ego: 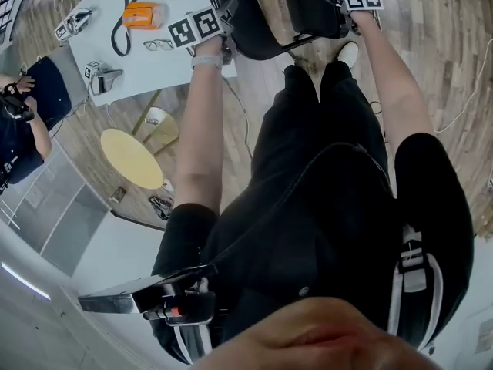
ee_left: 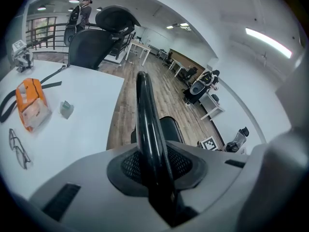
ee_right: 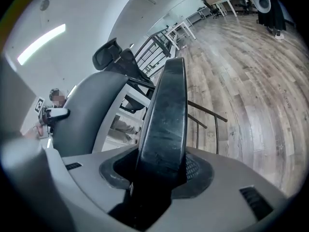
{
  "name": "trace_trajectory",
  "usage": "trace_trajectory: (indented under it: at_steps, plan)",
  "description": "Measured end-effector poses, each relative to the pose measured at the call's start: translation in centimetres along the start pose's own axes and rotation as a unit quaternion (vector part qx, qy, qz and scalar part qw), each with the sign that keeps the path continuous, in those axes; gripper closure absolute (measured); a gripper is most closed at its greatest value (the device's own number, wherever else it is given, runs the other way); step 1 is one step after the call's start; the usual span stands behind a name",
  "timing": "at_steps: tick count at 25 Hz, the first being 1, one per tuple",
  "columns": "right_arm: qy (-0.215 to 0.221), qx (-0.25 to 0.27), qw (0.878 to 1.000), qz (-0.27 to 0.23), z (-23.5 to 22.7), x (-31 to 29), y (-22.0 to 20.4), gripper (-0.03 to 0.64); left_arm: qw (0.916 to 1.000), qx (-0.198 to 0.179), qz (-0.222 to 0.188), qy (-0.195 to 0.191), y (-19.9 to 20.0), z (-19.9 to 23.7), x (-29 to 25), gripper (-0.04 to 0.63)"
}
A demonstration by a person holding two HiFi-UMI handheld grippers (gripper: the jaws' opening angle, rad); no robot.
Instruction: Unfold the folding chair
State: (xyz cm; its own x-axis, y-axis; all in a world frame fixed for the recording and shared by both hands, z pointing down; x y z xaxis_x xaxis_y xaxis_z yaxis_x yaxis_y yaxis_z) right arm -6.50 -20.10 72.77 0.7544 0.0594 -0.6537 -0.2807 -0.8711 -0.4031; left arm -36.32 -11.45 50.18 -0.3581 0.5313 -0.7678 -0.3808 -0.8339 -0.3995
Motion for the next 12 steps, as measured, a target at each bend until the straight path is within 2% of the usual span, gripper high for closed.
trace_trajectory:
  at_steps: [12]
  plan:
    - [0.102, -0.038, 0.994, -0.009, -9.9, 4.2, -2.9, 0.43, 0.9993, 0.02, -0.004, -0.031, -1.8, -1.3, -2.7, 0.515]
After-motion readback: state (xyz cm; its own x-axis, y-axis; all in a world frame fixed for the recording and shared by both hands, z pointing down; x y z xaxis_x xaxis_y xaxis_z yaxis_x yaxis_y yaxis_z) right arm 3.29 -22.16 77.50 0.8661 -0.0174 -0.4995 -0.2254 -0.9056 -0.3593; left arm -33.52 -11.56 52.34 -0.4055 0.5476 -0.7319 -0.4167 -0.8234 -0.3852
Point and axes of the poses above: the fingertips, and each gripper's own axes: x backward along the fingers, z to its left, y out of its top, the point moved 5 cm from there along x, backward along the fingers, and after that the axes turned 6 degrees about x, right-handed, at the moved point
